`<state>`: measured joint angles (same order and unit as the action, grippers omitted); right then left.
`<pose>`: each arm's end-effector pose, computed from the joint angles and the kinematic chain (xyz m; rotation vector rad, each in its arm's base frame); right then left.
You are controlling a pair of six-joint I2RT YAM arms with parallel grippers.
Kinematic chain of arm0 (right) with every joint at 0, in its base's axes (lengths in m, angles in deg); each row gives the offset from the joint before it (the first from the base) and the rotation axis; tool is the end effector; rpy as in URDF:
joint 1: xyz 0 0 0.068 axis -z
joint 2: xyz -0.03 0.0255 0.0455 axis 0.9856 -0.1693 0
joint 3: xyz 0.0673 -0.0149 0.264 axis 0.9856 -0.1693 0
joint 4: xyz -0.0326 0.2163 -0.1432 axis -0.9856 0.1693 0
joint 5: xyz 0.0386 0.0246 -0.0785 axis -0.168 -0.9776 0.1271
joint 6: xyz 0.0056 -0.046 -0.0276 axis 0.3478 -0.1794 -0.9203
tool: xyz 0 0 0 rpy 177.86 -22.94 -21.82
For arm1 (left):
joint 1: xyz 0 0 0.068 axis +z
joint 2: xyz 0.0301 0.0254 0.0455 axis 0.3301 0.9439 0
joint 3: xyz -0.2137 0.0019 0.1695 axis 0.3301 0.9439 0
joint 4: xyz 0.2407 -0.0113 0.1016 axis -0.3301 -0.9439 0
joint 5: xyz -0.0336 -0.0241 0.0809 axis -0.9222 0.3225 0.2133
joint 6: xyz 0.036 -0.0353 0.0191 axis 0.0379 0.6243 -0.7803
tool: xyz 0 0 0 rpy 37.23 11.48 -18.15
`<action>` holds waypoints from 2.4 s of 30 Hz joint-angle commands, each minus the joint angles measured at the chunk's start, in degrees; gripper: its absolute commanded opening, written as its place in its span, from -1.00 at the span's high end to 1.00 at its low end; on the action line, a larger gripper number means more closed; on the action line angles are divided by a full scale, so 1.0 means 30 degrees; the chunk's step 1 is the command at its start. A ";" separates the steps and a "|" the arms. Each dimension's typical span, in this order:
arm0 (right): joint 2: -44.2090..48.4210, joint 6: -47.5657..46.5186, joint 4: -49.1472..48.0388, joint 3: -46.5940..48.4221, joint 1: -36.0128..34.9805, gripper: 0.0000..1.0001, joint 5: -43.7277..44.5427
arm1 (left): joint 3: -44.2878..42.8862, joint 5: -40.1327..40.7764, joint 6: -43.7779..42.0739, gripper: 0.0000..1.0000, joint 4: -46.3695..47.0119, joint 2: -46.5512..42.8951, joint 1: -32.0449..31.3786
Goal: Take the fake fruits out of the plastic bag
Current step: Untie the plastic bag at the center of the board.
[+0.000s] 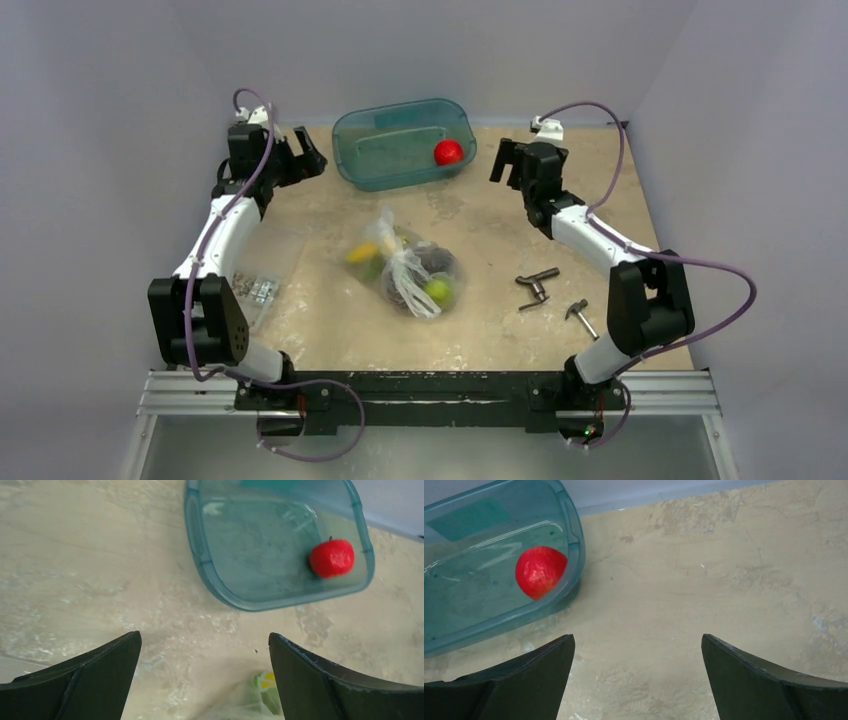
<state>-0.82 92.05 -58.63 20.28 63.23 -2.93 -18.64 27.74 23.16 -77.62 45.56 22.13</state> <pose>0.3531 0.0959 0.2763 0.2054 1.8767 0.0779 0.3484 0.0117 0.3134 -0.3377 2.0252 -0.3709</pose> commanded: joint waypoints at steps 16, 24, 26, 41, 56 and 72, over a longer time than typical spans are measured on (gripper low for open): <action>0.0149 0.5283 0.0995 -0.0512 -0.5162 -0.98 -0.7607 | -0.3501 -0.3825 -0.3047 -0.97 -0.6592 -0.0665 -0.5957; 0.1560 0.4321 -0.0869 -0.3561 -0.6354 -0.97 -1.1906 | -0.5028 -0.3299 -0.3154 -0.97 -0.9601 -0.0140 -0.7979; 0.2095 0.3998 -0.1343 -0.4227 -0.6623 -0.98 -1.1899 | -0.5447 -0.2979 -0.3510 -0.97 -1.0405 -0.0096 -0.8304; 0.4003 0.4628 -0.7196 -0.7892 -0.7776 -0.64 -1.3896 | -0.6497 -0.2650 -0.5104 0.00 -1.2465 -0.0348 -1.0077; 0.1121 0.5630 -1.1257 -0.8163 -0.8186 0.51 -1.4058 | -0.6720 -0.1113 -0.5804 -0.33 -1.3515 0.0143 -1.0634; 0.3740 0.7277 -1.2800 -1.0309 -0.8186 1.00 -0.9770 | -0.7553 -0.3057 -0.5800 0.01 -1.4428 0.2423 -1.1523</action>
<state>9.26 112.79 -93.58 -11.50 38.78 -34.95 -38.48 22.14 6.25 -120.30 51.68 -11.69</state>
